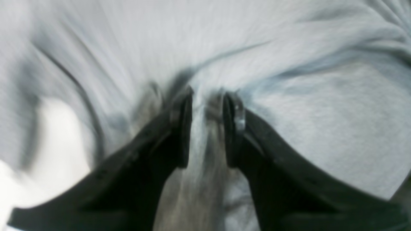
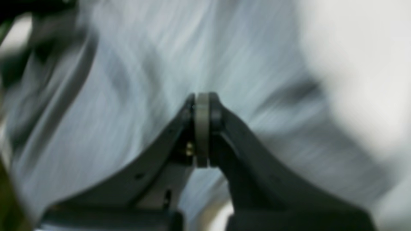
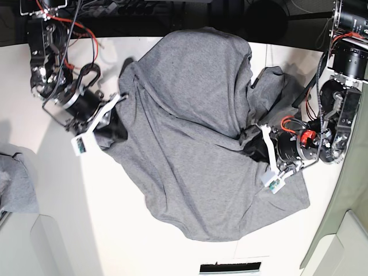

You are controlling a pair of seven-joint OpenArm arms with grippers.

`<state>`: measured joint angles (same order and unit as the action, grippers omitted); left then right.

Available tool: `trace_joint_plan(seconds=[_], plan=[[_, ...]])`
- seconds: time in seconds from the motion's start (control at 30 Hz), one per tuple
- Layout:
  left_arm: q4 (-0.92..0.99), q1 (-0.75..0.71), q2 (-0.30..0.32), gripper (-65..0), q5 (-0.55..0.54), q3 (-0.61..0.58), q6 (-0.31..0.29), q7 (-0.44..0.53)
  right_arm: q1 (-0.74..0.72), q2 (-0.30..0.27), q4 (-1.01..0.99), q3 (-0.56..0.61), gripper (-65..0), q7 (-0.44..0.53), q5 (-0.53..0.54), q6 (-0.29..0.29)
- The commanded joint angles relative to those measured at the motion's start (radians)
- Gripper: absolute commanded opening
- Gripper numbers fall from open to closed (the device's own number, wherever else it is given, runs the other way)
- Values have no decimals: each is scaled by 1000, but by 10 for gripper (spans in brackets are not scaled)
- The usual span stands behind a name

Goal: Layout the t-shirt on the table in an organized manner, then fold the t-shirt properly
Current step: 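Lift the shirt with both grippers and shake it out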

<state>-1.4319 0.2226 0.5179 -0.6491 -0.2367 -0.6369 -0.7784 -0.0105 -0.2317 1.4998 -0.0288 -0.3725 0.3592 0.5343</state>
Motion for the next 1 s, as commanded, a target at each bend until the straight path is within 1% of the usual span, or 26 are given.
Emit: trace_joint_plan(seconds=[0.0, 0.07, 0.13, 0.23, 0.3, 0.37, 0.43, 0.5, 0.63, 0.73, 0.8, 0.87, 0.97], plan=[[-45, 14, 35, -476, -31, 7, -6, -3, -36, 6, 2, -13, -650, 16, -4, 3], [-100, -8, 74, -476, -71, 7, -3, -36, -101, 30, -34, -17, -650, 16, -58, -13], [-121, -45, 101, -476, -72, 7, -4, -45, -168, 57, -95, -17, -650, 16, -111, -29], [-119, -103, 108, -476, -43, 7, -3, -42, -280, 87, -255, -16, -650, 18, -157, -36], [-119, -142, 108, -476, -2, 7, 1, -40, -353, 91, -402, -7, -650, 43, -196, -35], [-114, -180, 109, -476, 60, 7, 52, -37, -415, 90, -557, 10, -650, 89, -240, -32], [-102, -222, 113, -476, 123, 7, 99, -26, -457, 90, -689, 29, -650, 104, -258, -24], [-87, -268, 117, -476, 161, 7, 113, -11, -466, 88, -763, 47, -650, 104, -271, -2], [-30, -303, 117, -476, 295, 7, 114, 24, -440, 58, -771, 69, -650, 103, -266, -2], [21, -287, 117, -476, 381, 7, 161, 59, -410, -2, -753, 69, -650, 101, -202, 11], [55, -268, 117, -476, 399, 7, 189, 61, -363, -52, -713, 68, -650, 85, -135, 25], [92, -238, 117, -476, 409, 7, 196, 64, -302, -91, -659, 68, -650, 72, -73, 24], [158, -171, 117, -476, 412, 7, 195, 78, -199, -117, -557, 68, -650, 51, -16, 25]])
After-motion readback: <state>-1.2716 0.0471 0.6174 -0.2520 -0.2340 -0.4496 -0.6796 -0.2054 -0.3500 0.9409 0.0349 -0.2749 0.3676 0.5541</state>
